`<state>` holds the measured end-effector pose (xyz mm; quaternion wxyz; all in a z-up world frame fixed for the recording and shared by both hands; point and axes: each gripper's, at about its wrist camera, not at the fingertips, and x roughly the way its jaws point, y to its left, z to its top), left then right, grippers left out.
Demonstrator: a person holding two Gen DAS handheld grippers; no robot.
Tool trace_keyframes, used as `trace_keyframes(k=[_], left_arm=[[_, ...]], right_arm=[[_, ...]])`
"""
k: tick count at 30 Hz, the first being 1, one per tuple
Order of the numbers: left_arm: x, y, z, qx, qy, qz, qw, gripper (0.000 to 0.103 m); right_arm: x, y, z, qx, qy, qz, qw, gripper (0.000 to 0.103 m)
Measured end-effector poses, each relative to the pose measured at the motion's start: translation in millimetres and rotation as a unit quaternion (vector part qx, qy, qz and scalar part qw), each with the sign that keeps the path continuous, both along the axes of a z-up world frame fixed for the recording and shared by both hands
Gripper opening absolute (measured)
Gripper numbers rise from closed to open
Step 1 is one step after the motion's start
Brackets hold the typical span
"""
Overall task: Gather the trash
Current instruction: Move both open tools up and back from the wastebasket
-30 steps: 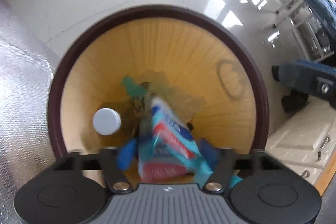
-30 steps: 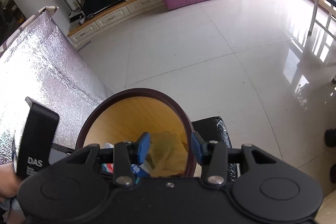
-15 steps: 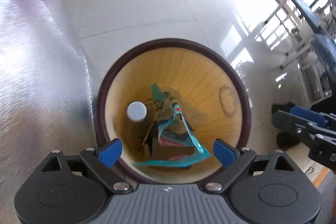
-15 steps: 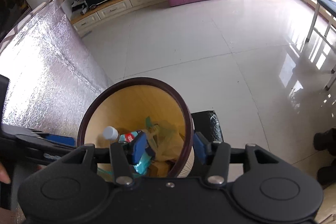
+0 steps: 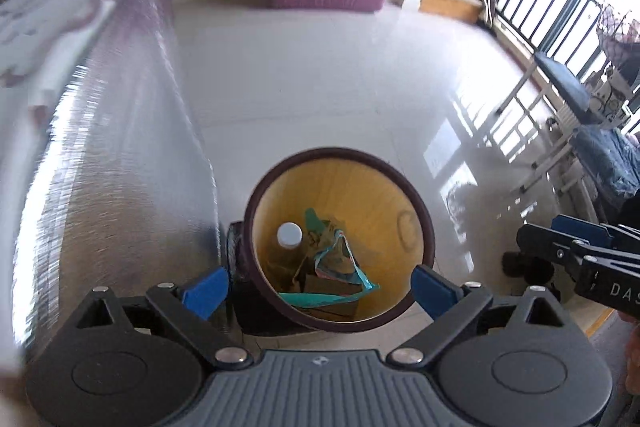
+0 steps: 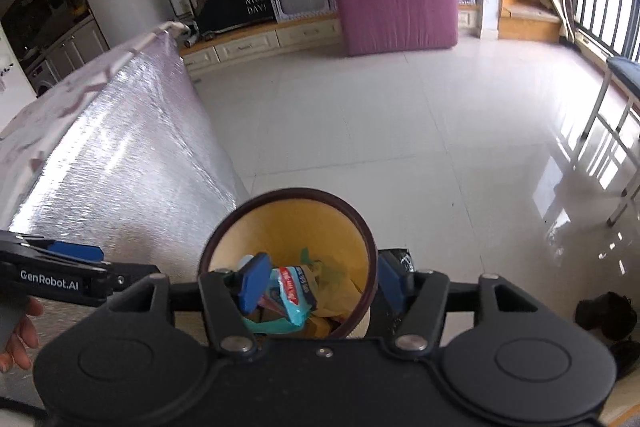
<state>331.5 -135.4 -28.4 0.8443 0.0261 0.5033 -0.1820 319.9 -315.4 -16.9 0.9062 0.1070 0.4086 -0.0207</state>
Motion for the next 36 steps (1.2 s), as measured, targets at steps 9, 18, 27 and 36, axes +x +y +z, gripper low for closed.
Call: trace_keyframes(k=[9, 18, 27, 36], left_arm=[[-52, 19, 41, 0.005, -0.065, 0.010, 0.9978, 0.103], [-111, 41, 47, -0.014, -0.112, 0.035, 0.9930, 0.103], [-163, 63, 48, -0.039, -0.159, 0.061, 0.9846, 0.103], [-201, 73, 41, -0.047, -0.174, 0.077, 0.9807, 0.103]], right_arm=[[-45, 13, 37, -0.015, -0.028, -0.004, 0.999, 0.084], [-101, 20, 49, -0.026, -0.057, -0.014, 0.998, 0.103], [-145, 33, 49, -0.052, -0.085, -0.020, 0.995, 0.103], [-184, 51, 47, -0.079, -0.116, -0.018, 0.990, 0.103]])
